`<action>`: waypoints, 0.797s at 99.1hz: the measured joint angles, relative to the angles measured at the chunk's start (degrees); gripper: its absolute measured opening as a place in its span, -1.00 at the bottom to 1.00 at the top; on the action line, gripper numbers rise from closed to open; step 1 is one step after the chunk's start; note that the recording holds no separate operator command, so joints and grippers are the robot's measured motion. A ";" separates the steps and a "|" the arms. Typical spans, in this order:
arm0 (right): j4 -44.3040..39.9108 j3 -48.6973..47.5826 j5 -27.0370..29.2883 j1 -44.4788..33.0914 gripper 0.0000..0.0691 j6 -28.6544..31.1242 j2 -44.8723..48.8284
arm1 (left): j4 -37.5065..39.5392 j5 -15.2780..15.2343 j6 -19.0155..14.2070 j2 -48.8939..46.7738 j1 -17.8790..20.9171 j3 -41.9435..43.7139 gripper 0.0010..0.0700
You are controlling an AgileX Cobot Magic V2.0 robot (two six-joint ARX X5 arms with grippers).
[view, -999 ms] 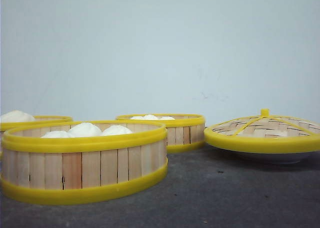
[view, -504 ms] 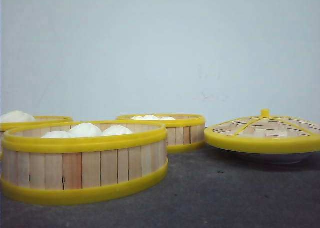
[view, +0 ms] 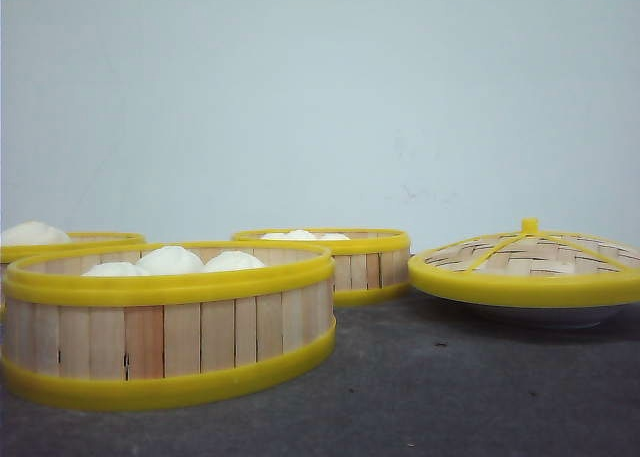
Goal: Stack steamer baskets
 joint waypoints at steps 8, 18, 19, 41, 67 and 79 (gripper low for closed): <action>0.02 0.00 0.00 0.00 -0.97 0.00 0.00 | 0.00 0.00 0.00 0.00 0.00 0.00 -0.96; 0.00 0.00 0.22 0.00 -0.97 0.00 0.00 | 0.00 -0.02 0.00 0.00 0.00 0.00 -0.96; 0.00 0.00 0.35 0.00 -0.97 0.00 0.00 | 0.00 -0.02 0.00 0.00 0.00 0.00 -0.96; -0.09 0.00 1.88 -0.04 -0.97 2.19 0.00 | 0.13 -0.02 -1.81 0.00 0.00 0.00 -0.96; 0.13 7.87 3.17 -0.04 -0.97 12.55 3.04 | -0.24 -0.02 -11.30 2.19 0.00 6.32 -0.96; -1.84 17.88 3.19 -0.04 -0.97 14.12 9.01 | -2.71 -0.02 -11.67 7.52 0.00 16.15 -0.96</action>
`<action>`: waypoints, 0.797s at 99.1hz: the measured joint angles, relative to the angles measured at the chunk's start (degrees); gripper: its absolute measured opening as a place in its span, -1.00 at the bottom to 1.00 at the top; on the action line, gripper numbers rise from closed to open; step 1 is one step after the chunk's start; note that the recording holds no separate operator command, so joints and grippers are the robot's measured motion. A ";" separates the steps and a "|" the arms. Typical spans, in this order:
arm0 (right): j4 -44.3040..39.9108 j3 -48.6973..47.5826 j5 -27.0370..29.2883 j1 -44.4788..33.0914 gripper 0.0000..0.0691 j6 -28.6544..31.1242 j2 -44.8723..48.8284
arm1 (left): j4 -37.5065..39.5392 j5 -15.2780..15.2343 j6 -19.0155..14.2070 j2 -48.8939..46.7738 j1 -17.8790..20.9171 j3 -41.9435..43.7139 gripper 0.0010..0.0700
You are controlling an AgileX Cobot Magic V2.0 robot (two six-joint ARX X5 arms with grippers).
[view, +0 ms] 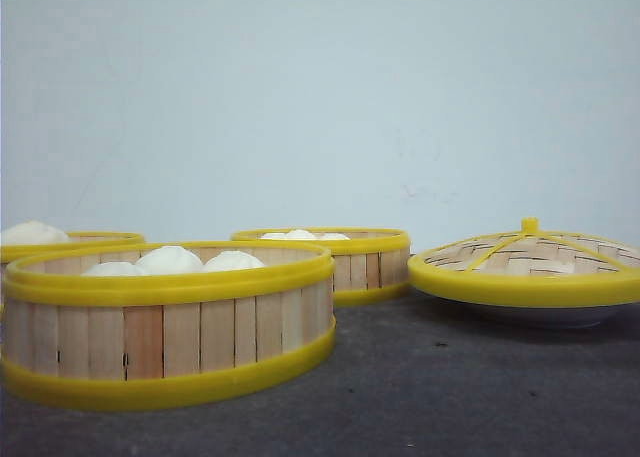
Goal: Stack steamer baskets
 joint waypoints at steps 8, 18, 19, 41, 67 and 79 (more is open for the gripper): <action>-3.56 6.73 0.00 0.00 -0.97 -0.22 5.88 | -2.89 0.00 1.49 5.38 0.00 6.08 -0.96; -9.35 14.71 -0.02 0.00 -0.97 -1.97 13.92 | -7.43 0.00 3.96 12.87 0.00 12.81 -0.96; -9.90 15.50 0.00 0.00 -0.97 -2.27 14.73 | -7.87 0.00 4.15 13.62 0.00 13.46 -0.96; -20.06 28.09 -0.02 0.00 -0.97 -7.96 30.53 | -15.89 0.07 8.98 27.36 0.00 24.96 -0.96; -22.88 28.83 0.00 0.00 -0.97 -10.29 40.26 | -20.15 1.11 11.39 34.71 0.00 26.14 -0.96; -23.56 28.83 0.00 -0.04 -0.97 -10.67 41.53 | -20.65 1.11 11.41 34.93 0.00 26.14 -0.94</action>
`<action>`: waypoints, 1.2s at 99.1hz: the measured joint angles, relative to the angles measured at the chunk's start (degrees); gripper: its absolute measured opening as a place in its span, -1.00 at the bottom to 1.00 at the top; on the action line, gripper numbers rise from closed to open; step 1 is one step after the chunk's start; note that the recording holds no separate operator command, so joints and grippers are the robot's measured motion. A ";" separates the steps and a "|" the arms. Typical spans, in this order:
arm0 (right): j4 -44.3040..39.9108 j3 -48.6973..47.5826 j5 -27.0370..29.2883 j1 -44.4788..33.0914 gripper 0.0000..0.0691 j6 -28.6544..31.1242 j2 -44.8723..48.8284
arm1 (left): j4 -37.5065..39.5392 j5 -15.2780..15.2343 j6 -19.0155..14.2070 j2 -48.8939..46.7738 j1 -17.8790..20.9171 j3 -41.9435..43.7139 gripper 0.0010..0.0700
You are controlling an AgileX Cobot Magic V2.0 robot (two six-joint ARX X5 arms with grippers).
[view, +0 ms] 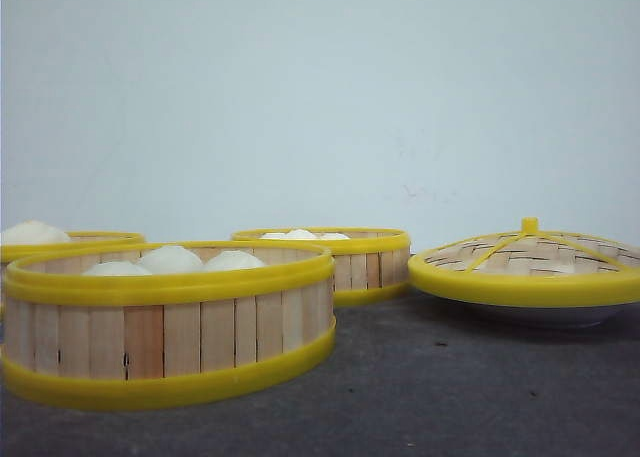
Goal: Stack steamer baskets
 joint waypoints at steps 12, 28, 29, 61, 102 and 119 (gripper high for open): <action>-0.44 0.00 0.00 0.00 -0.58 -0.74 0.17 | -0.22 -0.02 0.00 0.00 0.00 -0.02 -0.49; -0.44 0.00 0.00 0.00 0.58 -0.81 0.17 | -0.22 0.02 0.15 0.00 0.00 0.00 0.43; -0.44 0.00 0.00 0.00 0.61 -0.81 0.17 | -0.20 0.00 0.15 0.00 0.00 0.00 0.45; 3.82 3.48 -4.85 2.82 0.77 -0.39 7.45 | -0.20 0.02 0.07 0.00 0.00 0.00 0.57; 2.27 31.30 -4.94 10.05 0.77 -0.48 41.97 | -0.20 0.00 0.07 0.00 0.00 0.00 0.57; -1.11 43.32 -4.37 11.63 0.77 -1.03 54.69 | -0.20 0.00 0.07 0.00 0.00 0.00 0.57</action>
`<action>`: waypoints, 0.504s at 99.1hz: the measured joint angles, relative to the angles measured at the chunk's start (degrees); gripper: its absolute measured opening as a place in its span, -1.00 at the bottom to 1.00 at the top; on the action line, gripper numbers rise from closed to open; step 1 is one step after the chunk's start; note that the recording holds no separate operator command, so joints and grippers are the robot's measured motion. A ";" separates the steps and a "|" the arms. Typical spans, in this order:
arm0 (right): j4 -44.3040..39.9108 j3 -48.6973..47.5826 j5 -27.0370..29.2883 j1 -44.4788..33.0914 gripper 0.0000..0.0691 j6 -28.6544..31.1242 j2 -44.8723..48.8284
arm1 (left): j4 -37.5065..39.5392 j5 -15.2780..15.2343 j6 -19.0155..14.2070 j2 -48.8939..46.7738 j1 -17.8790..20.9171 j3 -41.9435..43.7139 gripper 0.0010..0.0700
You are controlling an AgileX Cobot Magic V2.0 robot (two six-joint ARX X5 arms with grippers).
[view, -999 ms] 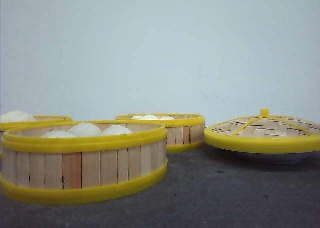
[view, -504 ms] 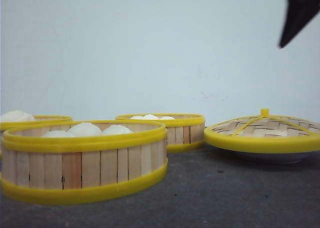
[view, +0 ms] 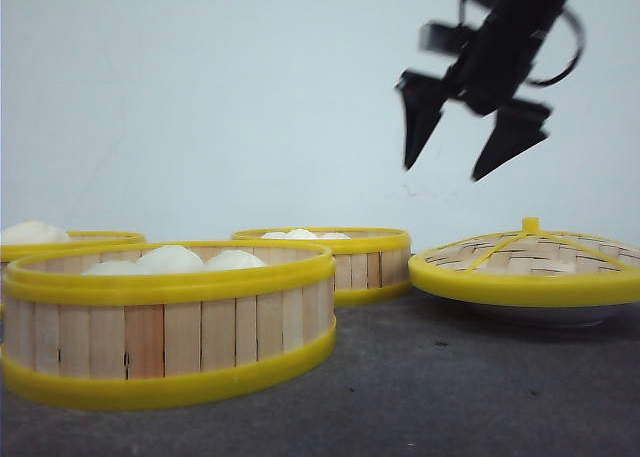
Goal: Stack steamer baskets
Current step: 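Lower the right gripper onto the rim of the farther steamer basket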
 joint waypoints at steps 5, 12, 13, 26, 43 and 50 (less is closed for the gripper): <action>-0.83 3.41 0.46 0.31 0.77 -0.13 3.26 | 0.00 0.00 0.00 0.00 0.00 0.00 0.57; -1.95 8.00 1.57 0.66 0.77 -0.31 7.61 | 0.00 0.00 0.00 0.00 0.00 0.00 0.57; -2.12 8.63 1.66 0.70 0.77 -0.39 8.24 | -0.02 0.00 0.00 0.00 0.00 0.00 0.57; -4.20 15.76 4.02 1.05 0.77 -1.22 15.41 | -0.02 0.00 0.00 0.00 0.00 0.00 0.57; -4.37 19.71 4.57 1.25 0.77 -1.60 21.66 | -0.02 0.00 0.00 0.00 0.00 0.00 0.57; -4.26 19.87 4.63 1.38 0.75 -1.60 22.91 | -0.02 0.00 0.00 0.00 0.00 0.00 0.57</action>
